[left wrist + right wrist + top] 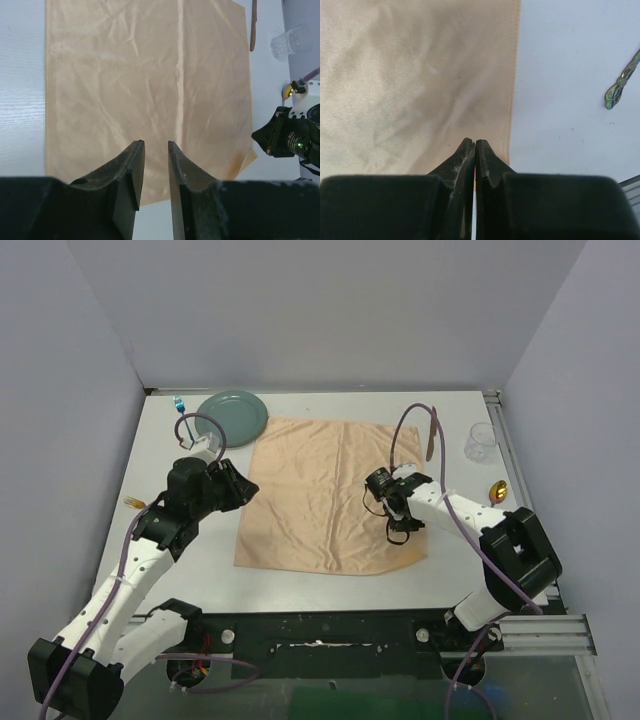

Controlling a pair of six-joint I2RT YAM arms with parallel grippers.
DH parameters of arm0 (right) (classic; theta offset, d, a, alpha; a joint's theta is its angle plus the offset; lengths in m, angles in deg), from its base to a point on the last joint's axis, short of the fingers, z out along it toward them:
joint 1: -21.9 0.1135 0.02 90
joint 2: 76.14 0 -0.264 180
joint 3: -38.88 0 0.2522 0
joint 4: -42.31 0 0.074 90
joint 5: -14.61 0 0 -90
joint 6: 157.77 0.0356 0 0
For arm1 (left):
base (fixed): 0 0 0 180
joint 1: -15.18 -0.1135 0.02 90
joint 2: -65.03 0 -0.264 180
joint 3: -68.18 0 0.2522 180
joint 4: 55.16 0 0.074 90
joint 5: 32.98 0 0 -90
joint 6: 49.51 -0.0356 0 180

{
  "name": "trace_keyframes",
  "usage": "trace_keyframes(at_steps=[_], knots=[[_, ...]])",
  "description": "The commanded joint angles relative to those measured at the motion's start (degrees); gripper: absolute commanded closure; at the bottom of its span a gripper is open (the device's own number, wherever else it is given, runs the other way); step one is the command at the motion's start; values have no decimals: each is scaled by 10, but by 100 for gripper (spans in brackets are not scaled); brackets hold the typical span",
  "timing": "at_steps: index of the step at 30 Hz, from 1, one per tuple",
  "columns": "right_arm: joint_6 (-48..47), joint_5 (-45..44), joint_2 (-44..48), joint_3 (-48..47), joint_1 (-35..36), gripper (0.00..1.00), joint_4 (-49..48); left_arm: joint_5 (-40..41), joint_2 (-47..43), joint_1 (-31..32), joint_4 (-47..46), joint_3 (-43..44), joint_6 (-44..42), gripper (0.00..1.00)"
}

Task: Set the dinner table for one person
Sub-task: Flatten out the napkin at the center of the board.

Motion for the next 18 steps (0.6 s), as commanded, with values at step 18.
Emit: trace_keyframes(at_steps=[18], knots=[[-15,98,-20,24,55,95,96,27,-17,-9,7,21,-27,77]])
